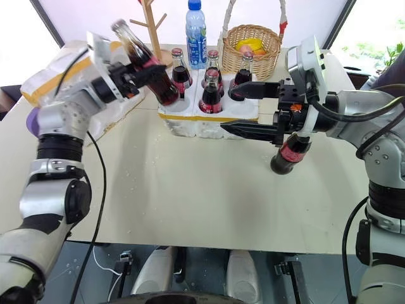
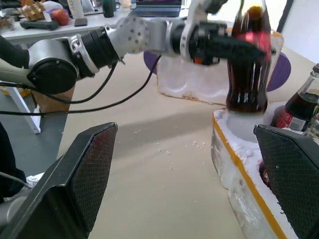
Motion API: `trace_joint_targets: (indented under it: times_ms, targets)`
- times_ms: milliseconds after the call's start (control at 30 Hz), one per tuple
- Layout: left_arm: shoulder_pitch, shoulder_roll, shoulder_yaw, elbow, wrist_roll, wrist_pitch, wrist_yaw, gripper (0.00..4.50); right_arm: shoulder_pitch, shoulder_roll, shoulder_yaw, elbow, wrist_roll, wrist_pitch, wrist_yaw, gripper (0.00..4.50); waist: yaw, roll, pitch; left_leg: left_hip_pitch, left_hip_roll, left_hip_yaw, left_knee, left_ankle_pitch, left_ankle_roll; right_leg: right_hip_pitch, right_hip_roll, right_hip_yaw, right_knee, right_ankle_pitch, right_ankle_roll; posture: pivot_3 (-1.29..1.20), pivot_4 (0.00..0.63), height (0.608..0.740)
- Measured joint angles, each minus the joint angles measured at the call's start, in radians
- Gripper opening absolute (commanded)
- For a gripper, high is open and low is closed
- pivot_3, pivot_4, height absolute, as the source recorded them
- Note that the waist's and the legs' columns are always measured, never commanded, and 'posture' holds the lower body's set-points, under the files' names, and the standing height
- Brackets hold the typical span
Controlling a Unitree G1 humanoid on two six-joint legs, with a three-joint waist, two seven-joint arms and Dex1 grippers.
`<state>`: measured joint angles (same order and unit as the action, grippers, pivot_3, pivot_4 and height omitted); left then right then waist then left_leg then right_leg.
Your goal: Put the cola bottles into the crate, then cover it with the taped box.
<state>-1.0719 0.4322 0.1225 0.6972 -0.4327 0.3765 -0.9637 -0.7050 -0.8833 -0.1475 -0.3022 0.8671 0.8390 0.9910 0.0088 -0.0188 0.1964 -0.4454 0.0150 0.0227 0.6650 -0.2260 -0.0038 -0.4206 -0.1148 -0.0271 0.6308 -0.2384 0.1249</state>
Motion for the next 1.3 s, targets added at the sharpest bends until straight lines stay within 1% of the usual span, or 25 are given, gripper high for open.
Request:
trace_joint_targets:
  times_ms: [233, 333, 433, 500, 567, 733, 800, 867, 900, 967, 1033, 1067, 1167, 1233, 1300]
  targets:
    - [-0.025, -0.017, -0.088, 0.081, 0.127, -0.147, -0.038, 2.72, 0.039, 0.0, -0.001, -0.001, -0.014, -0.008, -0.019, 4.5, 0.0, 0.0, 0.0, 0.0, 0.0, 0.0, 0.0, 0.0, 0.0, 0.0, 0.0, 0.0, 0.0, 0.0, 0.0, 0.0, 0.15, 0.74]
    - [-0.025, -0.033, -0.142, 0.12, 0.2, -0.222, -0.032, 2.72, 0.042, 0.0, -0.001, -0.001, -0.031, -0.017, -0.023, 4.5, 0.0, 0.0, 0.0, 0.0, 0.0, 0.0, 0.0, 0.0, 0.0, 0.0, 0.0, 0.0, 0.0, 0.0, 0.0, 0.0, 0.15, 0.74]
    - [-0.025, -0.056, -0.164, 0.177, 0.251, -0.275, -0.009, 2.72, 0.042, 0.0, 0.001, 0.0, -0.046, -0.023, -0.023, 4.5, -0.002, 0.0, 0.0, 0.0, 0.0, 0.0, 0.0, 0.0, 0.0, -0.001, 0.0, 0.0, 0.001, 0.0, 0.0, 0.0, 0.15, 0.74]
    - [-0.027, -0.068, -0.164, 0.197, 0.265, -0.297, 0.011, 3.76, 0.042, 0.0, 0.004, 0.001, -0.062, -0.032, -0.023, 4.5, -0.001, 0.0, 0.0, 0.001, 0.0, 0.0, 0.0, 0.0, 0.0, 0.0, 0.0, 0.0, 0.001, 0.0, 0.0, 0.0, 0.15, 0.74]
    - [-0.035, -0.082, -0.156, 0.221, 0.271, -0.318, 0.031, 4.48, 0.042, 0.003, 0.01, 0.001, -0.071, -0.04, -0.024, 4.5, 0.003, 0.001, 0.0, 0.002, 0.0, 0.0, 0.0, 0.0, 0.0, 0.001, 0.0, 0.0, 0.001, 0.0, 0.0, 0.0, 0.15, 0.74]
    - [-0.038, -0.099, -0.12, 0.245, 0.263, -0.318, 0.051, 4.48, 0.056, 0.002, 0.022, 0.0, -0.092, -0.047, -0.023, 4.5, 0.004, 0.0, -0.001, 0.002, 0.0, 0.0, 0.001, 0.0, 0.0, 0.003, 0.0, 0.0, 0.0, 0.0, 0.0, 0.0, 0.15, 0.74]
    - [-0.031, -0.087, -0.098, 0.218, 0.231, -0.267, 0.023, 4.48, 0.054, -0.003, 0.016, -0.004, -0.075, -0.031, -0.023, 4.5, 0.003, 0.0, -0.001, 0.002, 0.0, 0.0, 0.001, 0.0, 0.0, 0.002, 0.0, 0.0, 0.001, 0.0, 0.0, 0.0, 0.15, 0.74]
    - [-0.007, -0.048, -0.071, 0.123, 0.167, -0.163, -0.049, 4.48, 0.039, -0.03, -0.024, -0.013, -0.029, 0.005, -0.023, 4.5, -0.003, 0.001, 0.0, 0.0, 0.001, 0.0, 0.001, 0.0, 0.0, -0.001, 0.0, 0.0, 0.002, 0.0, 0.0, 0.0, 0.15, 0.74]
    - [-0.002, -0.035, -0.061, 0.097, 0.149, -0.139, -0.068, 4.48, 0.033, -0.041, -0.04, -0.015, -0.017, 0.011, -0.023, 4.5, -0.005, 0.001, 0.0, 0.0, 0.001, 0.0, 0.0, 0.0, 0.0, -0.002, 0.0, 0.0, 0.002, 0.0, 0.0, 0.0, 0.15, 0.74]
    - [0.027, 0.049, -0.014, -0.103, 0.016, 0.059, -0.148, 4.48, 0.028, -0.105, -0.153, -0.037, 0.082, 0.08, -0.032, 4.5, -0.005, 0.0, 0.001, -0.003, 0.001, -0.001, -0.002, 0.0, 0.0, -0.004, 0.0, 0.0, 0.001, 0.0, 0.0, 0.0, 0.15, 0.74]
    - [0.027, 0.134, 0.041, -0.246, -0.08, 0.188, -0.187, 4.48, 0.051, -0.156, -0.257, -0.059, 0.149, 0.126, -0.041, 4.5, -0.004, 0.001, 0.001, -0.002, 0.002, -0.001, -0.002, 0.0, 0.0, -0.003, 0.0, 0.0, 0.001, 0.0, 0.0, 0.0, 0.15, 0.74]
    - [0.027, 0.161, 0.064, -0.296, -0.113, 0.226, -0.196, 4.48, 0.076, -0.17, -0.292, -0.074, 0.171, 0.142, -0.045, 4.5, -0.003, 0.001, 0.0, 0.001, 0.001, 0.0, -0.002, 0.0, 0.0, -0.001, 0.0, 0.0, 0.0, 0.0, 0.0, 0.0, 0.15, 0.74]
    - [0.067, 0.239, 0.089, -0.441, -0.206, 0.343, -0.242, 4.48, 0.268, -0.19, -0.411, -0.202, 0.25, 0.209, -0.055, 4.5, 0.005, 0.001, 0.0, 0.004, 0.001, -0.001, -0.001, 0.0, 0.0, 0.005, 0.0, -0.001, -0.001, 0.0, 0.0, 0.0, 0.15, 0.74]
    - [0.13, 0.286, 0.08, -0.527, -0.24, 0.402, -0.282, 4.48, 0.419, -0.189, -0.511, -0.306, 0.303, 0.258, -0.074, 4.5, 0.006, 0.001, 0.0, 0.005, 0.001, -0.001, 0.0, 0.0, 0.0, 0.007, -0.001, -0.001, -0.001, -0.001, -0.001, 0.0, 0.15, 0.74]
    - [0.176, 0.308, 0.052, -0.586, -0.259, 0.44, -0.316, 4.48, 0.504, -0.188, -0.587, -0.364, 0.337, 0.28, -0.096, 4.5, 0.004, 0.001, 0.0, 0.006, 0.001, -0.001, 0.001, 0.0, 0.0, 0.008, -0.001, -0.001, -0.002, -0.002, -0.004, 0.0, 0.15, 0.74]
